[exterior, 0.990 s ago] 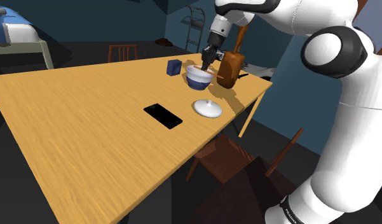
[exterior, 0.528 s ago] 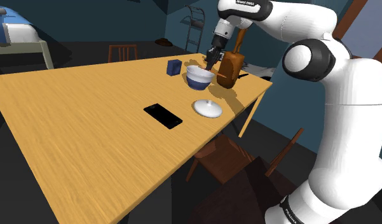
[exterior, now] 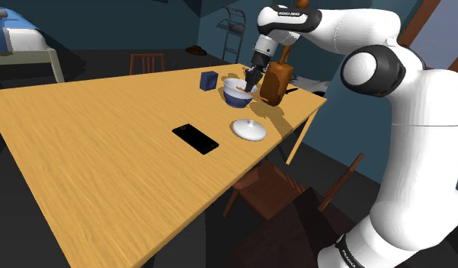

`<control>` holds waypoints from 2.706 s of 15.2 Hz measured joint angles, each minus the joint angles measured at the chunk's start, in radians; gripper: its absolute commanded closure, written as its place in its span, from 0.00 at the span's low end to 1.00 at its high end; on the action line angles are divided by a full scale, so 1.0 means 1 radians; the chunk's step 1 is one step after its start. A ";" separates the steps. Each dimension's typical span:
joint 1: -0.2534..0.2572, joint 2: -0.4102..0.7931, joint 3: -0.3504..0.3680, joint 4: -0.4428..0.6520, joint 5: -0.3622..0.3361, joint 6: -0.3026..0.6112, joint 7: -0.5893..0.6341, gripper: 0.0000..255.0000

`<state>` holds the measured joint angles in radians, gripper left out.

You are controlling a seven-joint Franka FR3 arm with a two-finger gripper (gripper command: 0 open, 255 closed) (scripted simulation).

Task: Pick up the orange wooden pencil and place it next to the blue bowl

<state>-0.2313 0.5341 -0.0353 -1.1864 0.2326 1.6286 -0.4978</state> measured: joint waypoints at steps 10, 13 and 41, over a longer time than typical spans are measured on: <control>0.006 -0.002 0.000 -0.138 0.004 0.133 -0.025 1.00; 0.007 0.006 0.001 -0.167 0.006 0.170 -0.033 1.00; -0.005 0.026 -0.003 -0.152 0.008 0.173 -0.049 0.00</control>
<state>-0.2360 0.5600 -0.0380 -1.3384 0.2402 1.8016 -0.5465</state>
